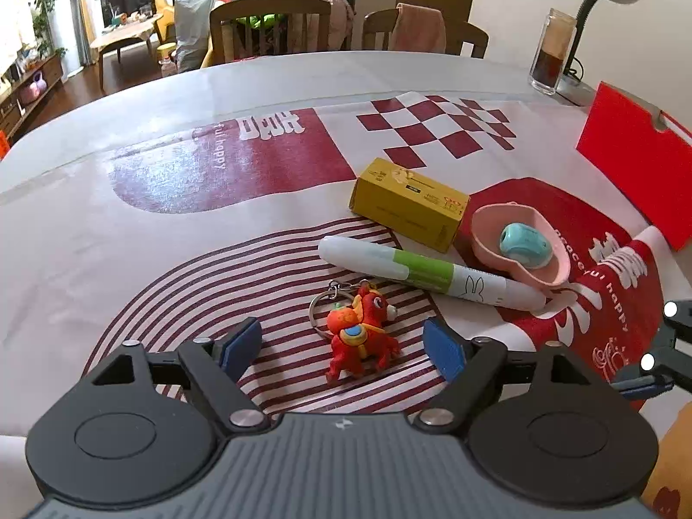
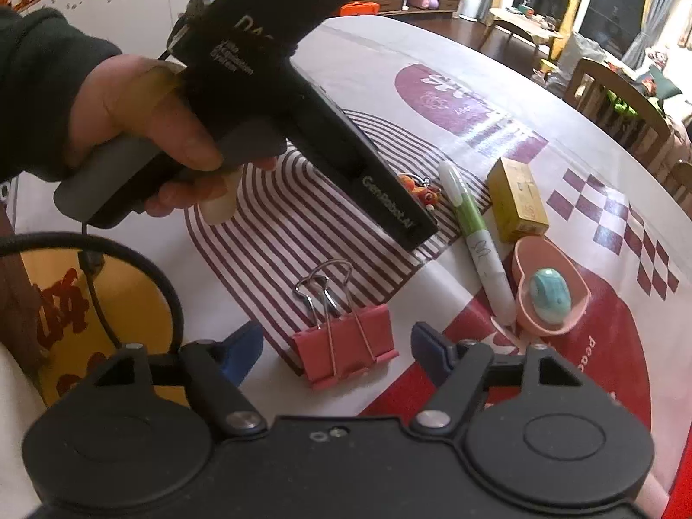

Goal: Organize rigid objects
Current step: 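Grasp the orange horse keychain with left tool while right tool grasps the pink binder clip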

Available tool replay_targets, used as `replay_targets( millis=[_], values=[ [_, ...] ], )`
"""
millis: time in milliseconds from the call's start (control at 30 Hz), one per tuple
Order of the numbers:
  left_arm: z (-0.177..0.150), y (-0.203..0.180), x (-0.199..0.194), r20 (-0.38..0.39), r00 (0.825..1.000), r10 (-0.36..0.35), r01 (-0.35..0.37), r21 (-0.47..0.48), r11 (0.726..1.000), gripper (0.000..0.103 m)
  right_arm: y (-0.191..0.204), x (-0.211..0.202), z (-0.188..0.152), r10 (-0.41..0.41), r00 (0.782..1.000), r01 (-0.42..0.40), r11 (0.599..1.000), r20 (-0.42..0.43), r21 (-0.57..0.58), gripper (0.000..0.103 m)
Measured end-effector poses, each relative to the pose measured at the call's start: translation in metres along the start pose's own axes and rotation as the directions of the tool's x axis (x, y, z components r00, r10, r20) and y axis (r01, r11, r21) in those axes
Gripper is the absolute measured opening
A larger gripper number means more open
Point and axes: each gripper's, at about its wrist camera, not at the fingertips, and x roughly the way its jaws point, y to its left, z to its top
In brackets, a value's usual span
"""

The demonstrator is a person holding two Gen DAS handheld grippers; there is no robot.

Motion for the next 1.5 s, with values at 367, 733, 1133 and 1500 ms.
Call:
replay_targets(
  millis=[367,733,1133,1500],
  values=[
    [0.002,-0.008,0.0,0.016,0.999,0.04,-0.041,0.056,0.998,0.048,-0.005,0.007,-0.001,0.022,1.0,-0.022,1.0,0.001,0.012,0.055],
    [0.005,-0.001,-0.004,0.02,0.999,0.031,-0.031,0.025,0.999,0.036,-0.019,-0.013,-0.012,-0.029,0.999,0.025,0.986,0.023,0.166,0.054],
    [0.009,0.007,-0.036,0.036,0.999,0.023,-0.021,-0.044,0.999,0.036,-0.051,-0.075,-0.029,-0.176,0.982,0.138,0.914,0.065,0.382,0.054],
    [0.025,-0.007,-0.076,0.046,0.998,-0.032,0.035,-0.064,0.997,0.025,-0.084,-0.131,-0.039,-0.294,0.953,0.211,0.826,0.08,0.523,0.054]
  ],
)
